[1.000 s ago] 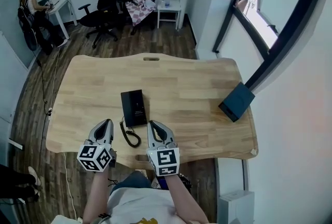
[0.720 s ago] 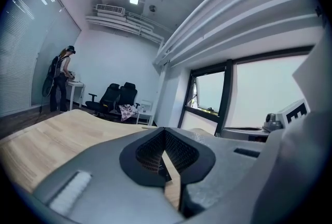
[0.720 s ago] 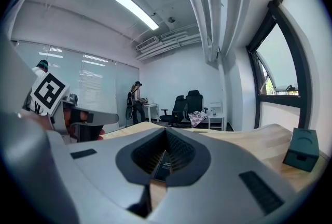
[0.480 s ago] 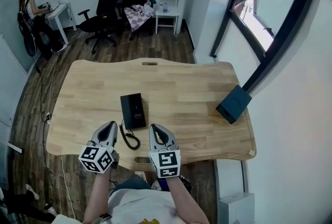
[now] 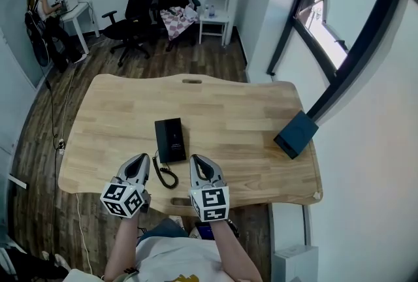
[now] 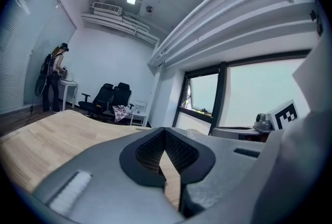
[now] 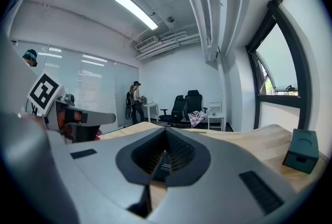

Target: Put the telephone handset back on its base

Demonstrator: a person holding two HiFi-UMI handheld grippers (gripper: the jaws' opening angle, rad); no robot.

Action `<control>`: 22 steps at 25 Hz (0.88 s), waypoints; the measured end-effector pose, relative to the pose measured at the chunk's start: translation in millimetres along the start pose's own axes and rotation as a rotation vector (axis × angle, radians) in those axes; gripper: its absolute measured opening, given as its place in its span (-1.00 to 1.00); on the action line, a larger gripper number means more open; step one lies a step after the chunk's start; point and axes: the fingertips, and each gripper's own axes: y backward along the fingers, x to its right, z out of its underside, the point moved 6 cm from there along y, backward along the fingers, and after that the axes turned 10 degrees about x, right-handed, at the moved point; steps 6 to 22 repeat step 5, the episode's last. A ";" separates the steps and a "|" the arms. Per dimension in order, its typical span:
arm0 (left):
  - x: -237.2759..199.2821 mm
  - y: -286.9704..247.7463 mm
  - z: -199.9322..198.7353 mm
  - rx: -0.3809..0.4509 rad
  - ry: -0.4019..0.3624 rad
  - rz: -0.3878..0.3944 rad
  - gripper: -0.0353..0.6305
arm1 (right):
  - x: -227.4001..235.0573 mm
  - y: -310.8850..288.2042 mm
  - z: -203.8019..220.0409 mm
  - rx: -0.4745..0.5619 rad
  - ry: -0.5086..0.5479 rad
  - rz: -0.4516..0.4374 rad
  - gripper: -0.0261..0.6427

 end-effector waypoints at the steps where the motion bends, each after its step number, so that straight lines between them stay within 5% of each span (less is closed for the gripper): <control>1: -0.8 -0.2 -0.7 -0.001 0.000 0.000 -0.89 | -0.6 -0.3 0.0 -0.001 0.000 0.000 -0.90; 22: -1.1 0.9 -1.7 0.005 0.014 -0.007 -0.89 | -2.0 0.8 1.5 -0.013 0.000 -0.009 -0.90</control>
